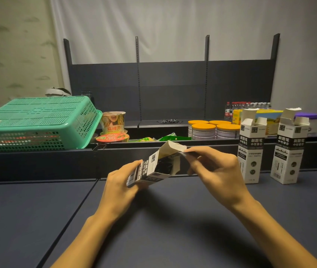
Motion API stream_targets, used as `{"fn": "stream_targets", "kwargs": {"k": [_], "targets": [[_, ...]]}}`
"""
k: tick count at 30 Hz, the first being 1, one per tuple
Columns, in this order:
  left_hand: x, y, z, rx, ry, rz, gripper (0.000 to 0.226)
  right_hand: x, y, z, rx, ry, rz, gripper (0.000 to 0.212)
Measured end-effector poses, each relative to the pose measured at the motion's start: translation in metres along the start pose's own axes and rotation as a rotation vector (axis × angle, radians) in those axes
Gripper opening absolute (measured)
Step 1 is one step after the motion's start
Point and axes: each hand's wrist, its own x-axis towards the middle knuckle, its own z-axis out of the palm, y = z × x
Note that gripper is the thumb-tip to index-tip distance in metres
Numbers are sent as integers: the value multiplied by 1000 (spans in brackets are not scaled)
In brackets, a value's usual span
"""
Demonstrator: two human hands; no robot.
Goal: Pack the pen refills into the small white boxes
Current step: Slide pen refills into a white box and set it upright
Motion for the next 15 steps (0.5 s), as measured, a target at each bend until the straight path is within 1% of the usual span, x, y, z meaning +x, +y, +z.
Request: {"fn": "stream_targets", "kwargs": {"k": [3,6,8,10,15], "targets": [[0,1,0,-18,4,-1,60,1,2,0,15,46,27,25],[0,2,0,-16,1,0,60,3,8,-4,-124,106,-98,24],[0,2,0,-12,2,4,60,2,10,-7,-257,96,-203,26],[0,2,0,-20,-2,3,61,1,9,-8,-319,71,-267,28],[0,3,0,-21,-8,6,60,1,11,-1,-393,23,-328,25]]}}
